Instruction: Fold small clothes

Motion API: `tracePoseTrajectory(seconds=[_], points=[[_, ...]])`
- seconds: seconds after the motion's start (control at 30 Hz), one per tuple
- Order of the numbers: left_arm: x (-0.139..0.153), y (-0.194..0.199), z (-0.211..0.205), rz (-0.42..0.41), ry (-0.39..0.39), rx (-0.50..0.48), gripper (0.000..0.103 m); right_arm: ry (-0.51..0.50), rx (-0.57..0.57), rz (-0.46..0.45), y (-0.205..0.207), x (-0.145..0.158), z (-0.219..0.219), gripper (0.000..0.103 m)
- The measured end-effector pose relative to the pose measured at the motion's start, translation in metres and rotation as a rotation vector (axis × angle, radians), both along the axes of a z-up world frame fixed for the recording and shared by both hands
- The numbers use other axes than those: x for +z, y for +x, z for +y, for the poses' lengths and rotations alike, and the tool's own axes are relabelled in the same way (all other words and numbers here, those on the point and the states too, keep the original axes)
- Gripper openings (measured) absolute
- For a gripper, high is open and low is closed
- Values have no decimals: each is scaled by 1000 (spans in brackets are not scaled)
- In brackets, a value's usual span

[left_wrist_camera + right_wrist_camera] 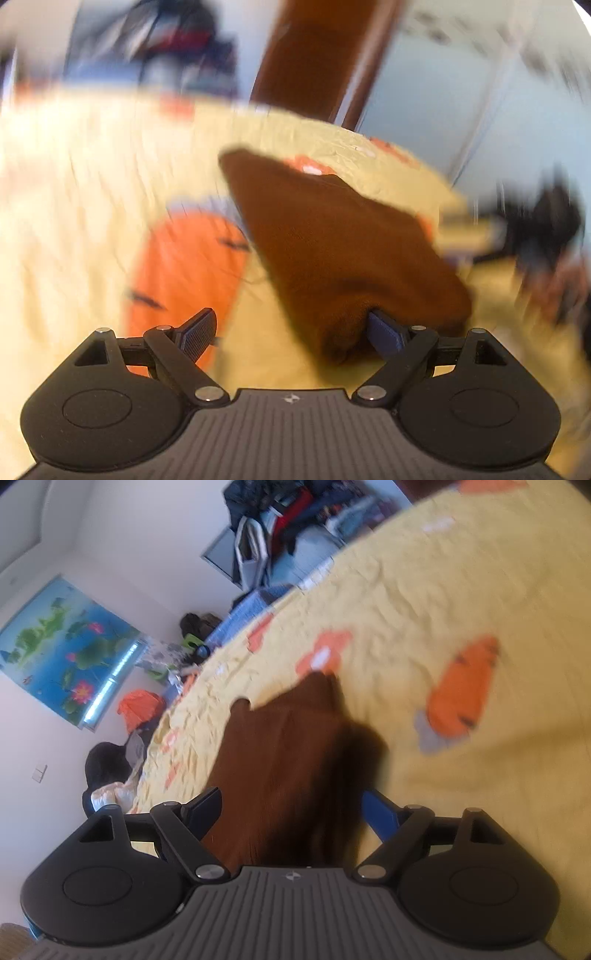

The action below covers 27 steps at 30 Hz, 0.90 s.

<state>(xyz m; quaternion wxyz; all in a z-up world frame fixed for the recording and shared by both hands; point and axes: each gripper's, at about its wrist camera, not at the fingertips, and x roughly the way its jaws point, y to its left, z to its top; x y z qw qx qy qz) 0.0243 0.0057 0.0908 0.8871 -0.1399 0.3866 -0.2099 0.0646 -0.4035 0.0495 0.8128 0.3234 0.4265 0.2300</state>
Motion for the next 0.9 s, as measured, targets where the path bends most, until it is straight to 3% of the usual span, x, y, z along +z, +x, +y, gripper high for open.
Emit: tracePoseTrajectory(seconds=[0.13,0.2,0.27,0.37,0.5,0.7,0.73,0.77,0.8,0.83,0.9], points=[[-30,36,10,230,-340,-41,88,-17,71,53,-13,-14,29,82],[-46,52,7,306,-430,-55,88,-1,80,54,-19,-14,36,84],[-47,57,4,297,-442,-58,87,18,67,60,-20,-15,36,85],[-38,66,-6,304,-369,-97,87,82,6,104,-9,-16,23,84],[-29,116,-2,316,-298,-47,88,149,-76,160,19,-20,15,88],[-42,162,17,297,-389,54,87,182,-122,116,44,-29,28,90],[-42,165,15,279,-378,57,80,169,-127,101,44,-30,31,86],[-40,164,12,261,-328,61,38,137,-120,89,45,-30,34,72],[-39,167,4,254,-228,59,17,88,-111,90,45,-31,39,46],[-39,166,4,233,-203,49,16,57,-103,95,46,-33,41,38],[-32,158,11,185,-194,42,14,35,-93,66,43,-28,47,37]])
